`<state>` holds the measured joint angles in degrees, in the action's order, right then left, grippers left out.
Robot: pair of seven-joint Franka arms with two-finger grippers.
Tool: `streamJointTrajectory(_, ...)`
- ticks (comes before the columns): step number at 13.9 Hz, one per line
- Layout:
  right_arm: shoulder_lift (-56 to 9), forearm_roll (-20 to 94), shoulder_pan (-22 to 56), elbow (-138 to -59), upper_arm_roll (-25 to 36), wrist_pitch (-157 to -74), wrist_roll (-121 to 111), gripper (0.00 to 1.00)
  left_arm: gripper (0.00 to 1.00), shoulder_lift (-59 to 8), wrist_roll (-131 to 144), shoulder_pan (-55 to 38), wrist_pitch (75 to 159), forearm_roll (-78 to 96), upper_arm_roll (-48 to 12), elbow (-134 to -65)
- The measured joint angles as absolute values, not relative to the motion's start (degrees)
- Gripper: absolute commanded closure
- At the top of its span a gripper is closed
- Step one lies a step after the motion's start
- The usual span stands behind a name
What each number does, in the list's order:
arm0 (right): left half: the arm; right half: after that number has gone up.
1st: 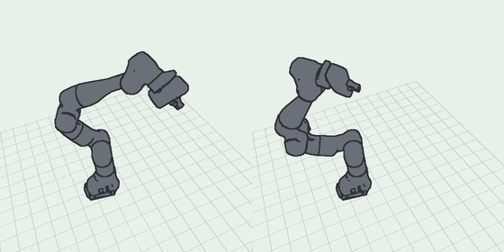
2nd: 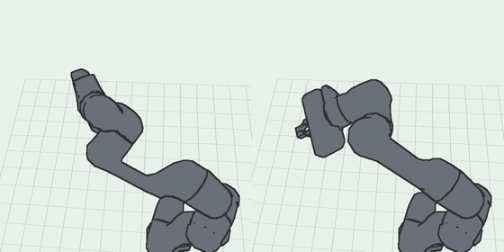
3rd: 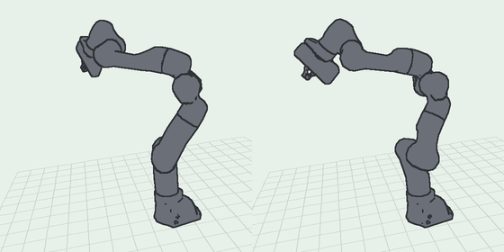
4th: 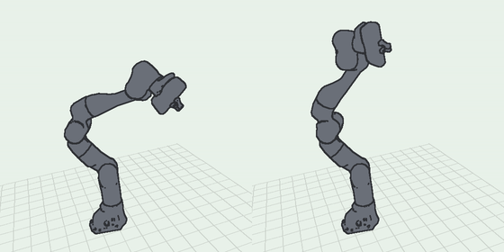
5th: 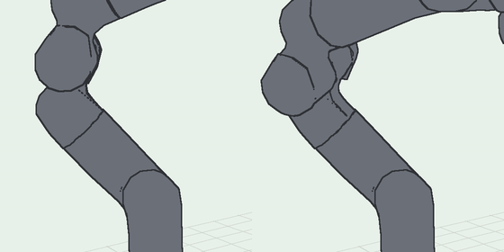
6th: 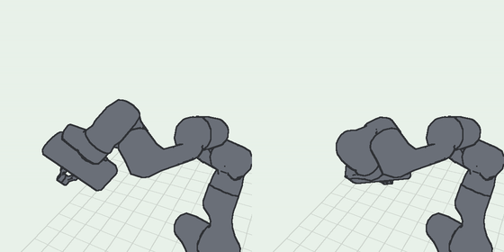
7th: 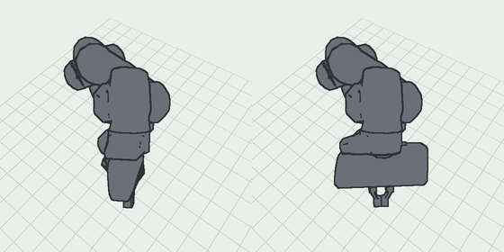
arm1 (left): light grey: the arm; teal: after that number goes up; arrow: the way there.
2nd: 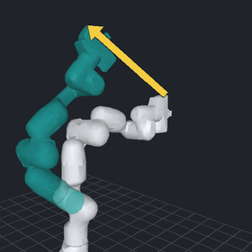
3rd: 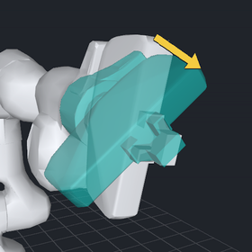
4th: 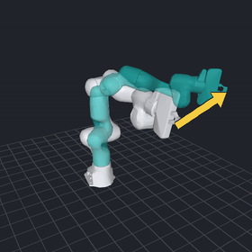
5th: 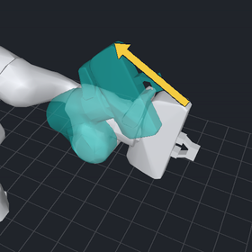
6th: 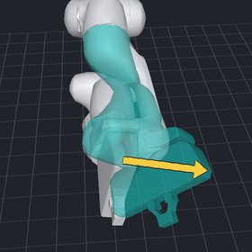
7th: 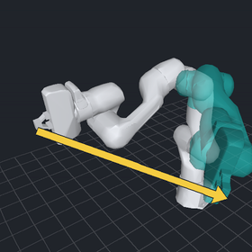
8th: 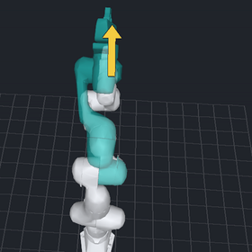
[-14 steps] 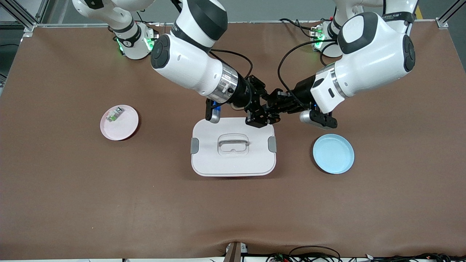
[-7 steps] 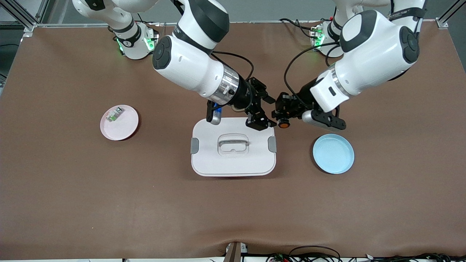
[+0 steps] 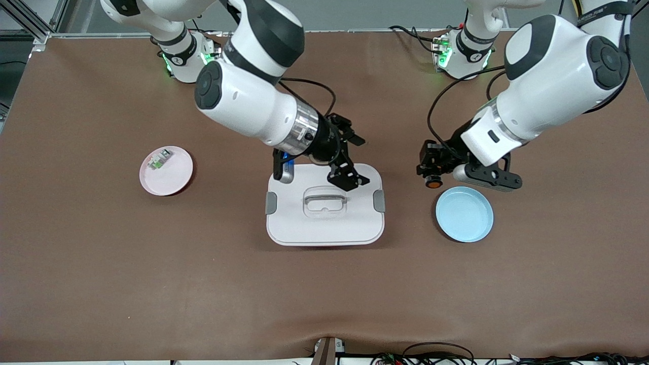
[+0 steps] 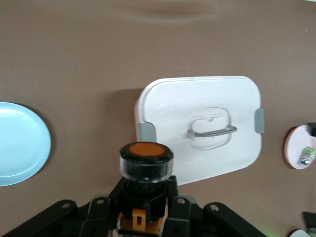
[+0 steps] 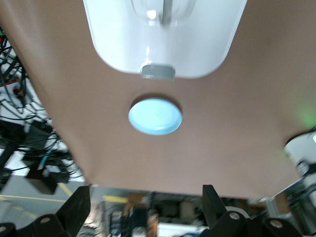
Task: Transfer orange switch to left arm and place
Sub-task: 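Carry the switch toward the blue plate while the right gripper withdraws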
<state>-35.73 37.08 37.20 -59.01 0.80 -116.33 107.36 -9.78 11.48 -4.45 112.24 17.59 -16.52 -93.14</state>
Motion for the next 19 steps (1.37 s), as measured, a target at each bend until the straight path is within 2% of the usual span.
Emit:
streamJointTrajectory(3, -35.2, 34.4, 34.3, -58.9, 0.9, -106.8, 97.2, 0.0, 1.0, -9.8, 11.4, -2.2, 110.7, 13.3, -16.4, -92.2)
streamJointTrajectory(8, -32.5, 29.6, 28.1, -58.4, 1.0, -91.4, 79.9, 0.0, 1.0, -9.8, 11.4, -0.1, 102.9, 6.1, -16.1, -86.1)
streamJointTrajectory(14, -30.5, 18.9, 21.9, -58.3, 1.2, -75.1, 53.8, 0.0, 1.0, -12.8, -1.5, 3.7, 98.4, -1.3, -15.8, -86.4)
streamJointTrajectory(19, -29.5, 12.0, 15.4, -58.3, 1.4, -67.7, 32.1, 0.0, 1.0, -16.3, -13.6, 4.7, 98.8, -7.1, -15.7, -89.9)
